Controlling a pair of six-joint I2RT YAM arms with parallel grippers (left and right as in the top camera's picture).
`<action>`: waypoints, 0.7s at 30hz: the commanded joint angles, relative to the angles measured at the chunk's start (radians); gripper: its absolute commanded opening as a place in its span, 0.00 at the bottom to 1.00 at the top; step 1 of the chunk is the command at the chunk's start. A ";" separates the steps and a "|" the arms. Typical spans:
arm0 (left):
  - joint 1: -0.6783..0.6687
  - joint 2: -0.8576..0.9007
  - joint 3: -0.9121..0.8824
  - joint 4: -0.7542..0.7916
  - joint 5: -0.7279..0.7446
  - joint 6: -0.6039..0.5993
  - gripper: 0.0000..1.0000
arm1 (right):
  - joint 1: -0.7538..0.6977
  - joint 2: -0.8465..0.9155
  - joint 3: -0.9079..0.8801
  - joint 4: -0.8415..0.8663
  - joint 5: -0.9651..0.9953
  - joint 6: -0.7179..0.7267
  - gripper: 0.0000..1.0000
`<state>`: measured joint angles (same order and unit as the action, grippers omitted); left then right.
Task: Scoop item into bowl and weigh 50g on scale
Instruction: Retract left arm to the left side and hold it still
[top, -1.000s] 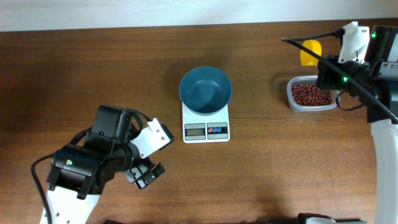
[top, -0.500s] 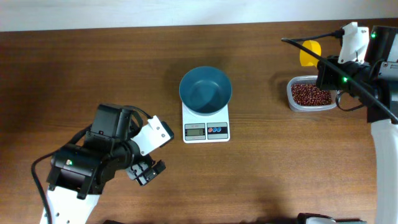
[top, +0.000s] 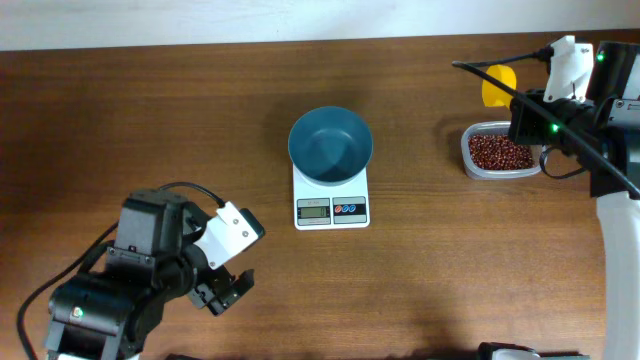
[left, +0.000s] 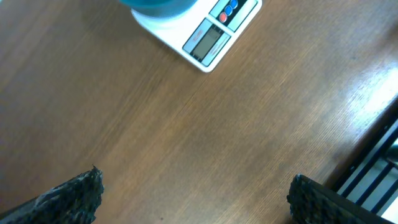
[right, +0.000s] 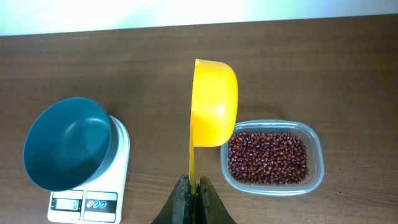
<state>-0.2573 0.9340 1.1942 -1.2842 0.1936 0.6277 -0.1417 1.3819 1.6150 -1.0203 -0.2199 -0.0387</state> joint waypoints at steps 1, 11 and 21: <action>0.055 0.009 0.013 -0.005 0.074 -0.012 0.99 | -0.003 -0.021 0.001 -0.021 -0.013 -0.010 0.04; 0.108 0.058 0.013 -0.018 0.203 0.043 0.99 | -0.004 -0.022 0.001 -0.040 -0.013 -0.010 0.04; 0.108 0.068 0.013 -0.012 0.203 0.043 0.99 | -0.004 -0.024 0.001 -0.040 -0.013 -0.010 0.04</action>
<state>-0.1555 1.0035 1.1942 -1.2980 0.3710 0.6521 -0.1417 1.3819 1.6150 -1.0626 -0.2199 -0.0387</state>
